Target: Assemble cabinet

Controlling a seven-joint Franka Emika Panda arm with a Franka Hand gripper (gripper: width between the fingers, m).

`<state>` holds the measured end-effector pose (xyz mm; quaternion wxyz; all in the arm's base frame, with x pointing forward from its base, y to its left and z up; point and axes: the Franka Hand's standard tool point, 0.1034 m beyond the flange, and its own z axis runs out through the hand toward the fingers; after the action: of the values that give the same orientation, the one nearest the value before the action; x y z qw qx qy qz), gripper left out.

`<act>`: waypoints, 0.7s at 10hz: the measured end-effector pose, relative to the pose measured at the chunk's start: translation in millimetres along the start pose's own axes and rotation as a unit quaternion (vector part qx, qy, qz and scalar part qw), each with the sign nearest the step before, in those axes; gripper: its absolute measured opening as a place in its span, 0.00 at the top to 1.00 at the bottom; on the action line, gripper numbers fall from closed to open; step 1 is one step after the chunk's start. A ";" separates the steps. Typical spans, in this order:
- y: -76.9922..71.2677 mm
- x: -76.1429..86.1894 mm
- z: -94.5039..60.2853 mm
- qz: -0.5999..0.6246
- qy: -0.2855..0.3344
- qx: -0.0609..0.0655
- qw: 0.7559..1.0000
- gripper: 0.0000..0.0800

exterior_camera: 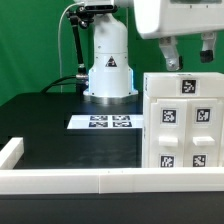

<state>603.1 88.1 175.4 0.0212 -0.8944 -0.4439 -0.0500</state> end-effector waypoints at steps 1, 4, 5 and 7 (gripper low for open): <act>0.4 -2.2 1.8 -0.034 -0.008 -0.001 0.999 0.00; 6.9 -6.3 1.6 -0.088 -0.008 -0.015 0.996 0.00; 8.7 -8.5 2.0 -0.134 -0.014 -0.018 0.991 0.00; 9.8 -13.2 12.8 -0.248 -0.041 -0.018 0.968 0.00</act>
Offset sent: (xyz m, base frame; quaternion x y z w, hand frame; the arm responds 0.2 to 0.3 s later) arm 0.0000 0.0000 0.0000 0.0000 0.0000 -0.1296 0.9916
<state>603.9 72.7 161.4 -0.0264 -0.7582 -0.6510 -0.0251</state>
